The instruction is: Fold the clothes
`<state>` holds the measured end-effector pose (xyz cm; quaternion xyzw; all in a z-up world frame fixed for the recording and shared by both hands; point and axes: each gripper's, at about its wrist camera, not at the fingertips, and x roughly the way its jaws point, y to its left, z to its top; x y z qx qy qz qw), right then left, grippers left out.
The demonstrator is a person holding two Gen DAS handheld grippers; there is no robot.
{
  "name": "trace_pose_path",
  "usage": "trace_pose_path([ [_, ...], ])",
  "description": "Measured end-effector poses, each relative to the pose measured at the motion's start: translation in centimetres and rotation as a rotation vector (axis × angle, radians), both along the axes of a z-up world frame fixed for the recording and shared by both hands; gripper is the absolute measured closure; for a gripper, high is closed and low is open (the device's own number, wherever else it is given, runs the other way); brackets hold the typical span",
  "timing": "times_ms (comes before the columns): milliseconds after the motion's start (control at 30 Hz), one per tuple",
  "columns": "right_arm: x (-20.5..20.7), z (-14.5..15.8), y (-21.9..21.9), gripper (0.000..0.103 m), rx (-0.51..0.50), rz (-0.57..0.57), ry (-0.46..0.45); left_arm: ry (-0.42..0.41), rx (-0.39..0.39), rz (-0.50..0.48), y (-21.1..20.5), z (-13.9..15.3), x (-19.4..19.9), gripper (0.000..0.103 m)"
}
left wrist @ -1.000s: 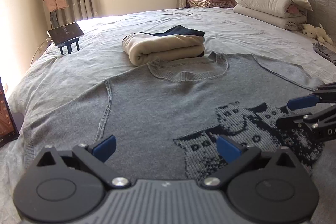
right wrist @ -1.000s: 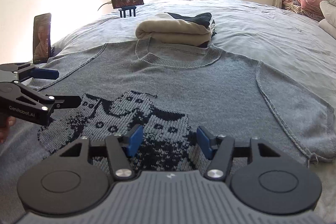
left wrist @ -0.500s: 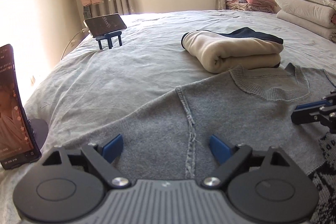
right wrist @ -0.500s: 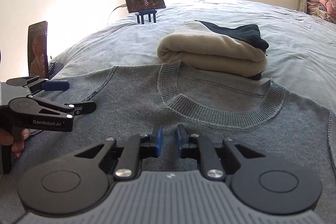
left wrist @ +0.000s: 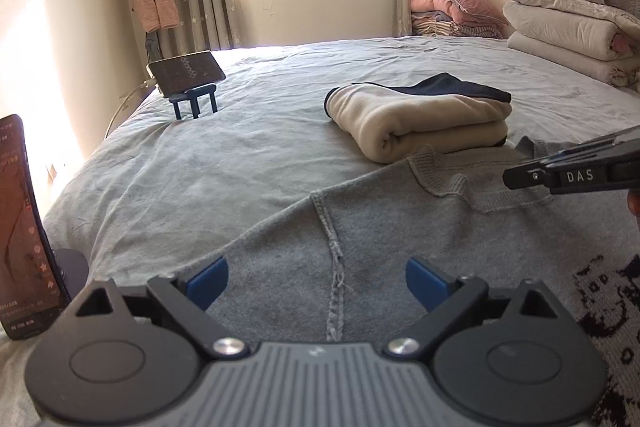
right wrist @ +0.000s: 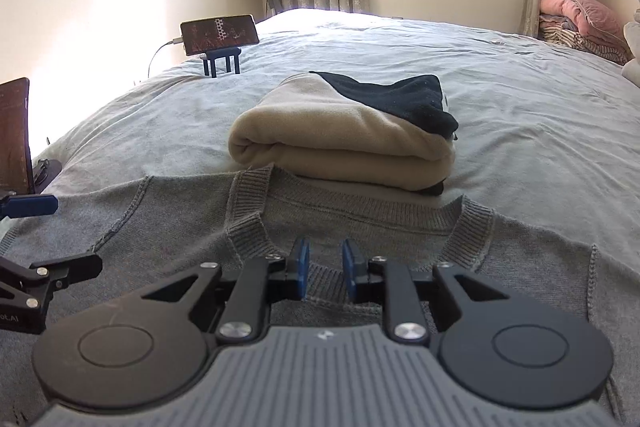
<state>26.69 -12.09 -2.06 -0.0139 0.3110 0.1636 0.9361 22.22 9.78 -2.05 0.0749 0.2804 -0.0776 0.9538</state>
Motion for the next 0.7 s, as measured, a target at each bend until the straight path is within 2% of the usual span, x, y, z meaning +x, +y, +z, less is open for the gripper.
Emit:
trace_pose_path([
  [67, -0.5, -0.3, -0.3, 0.08, -0.017, 0.002, 0.014, 0.017, -0.034, -0.055, -1.2, 0.2, 0.3, 0.014],
  [133, -1.0, -0.3, -0.7, 0.08, -0.026, 0.002, 0.009, 0.052, -0.081, -0.13, -2.6, 0.1, 0.8, 0.042],
  [233, -1.6, -0.3, -1.8, 0.08, -0.033, -0.014, 0.007, 0.124, -0.133, -0.23, -4.5, -1.1, 1.8, 0.072],
  [300, -1.5, -0.5, -2.5, 0.08, -0.049, -0.03, 0.007, 0.125, -0.115, -0.251, -5.8, -2.1, 2.4, 0.078],
  [433, -0.5, -1.3, -4.3, 0.079, -0.064, -0.063, 0.01, 0.11, -0.099, -0.254, -6.7, -2.3, 4.6, 0.078],
  [500, 0.3, -1.5, -5.2, 0.077, -0.055, -0.075, 0.005, 0.097, -0.062, -0.252, -6.6, -2.2, 6.0, 0.078],
  [600, 2.3, -1.6, -6.1, 0.075, -0.052, -0.111, 0.0, 0.043, 0.022, -0.171, -5.1, -1.9, 9.0, 0.077],
  [633, 2.9, -1.6, -6.4, 0.075, -0.046, -0.129, 0.0, 0.032, 0.022, -0.121, -4.3, -1.7, 9.8, 0.076],
  [667, 3.3, -1.5, -6.9, 0.075, -0.041, -0.149, 0.0, 0.023, 0.018, -0.068, -3.3, -1.5, 10.4, 0.069],
  [700, 3.4, -1.3, -7.2, 0.075, -0.039, -0.16, -0.001, 0.02, -0.011, -0.037, -2.5, -1.2, 10.5, 0.052],
])
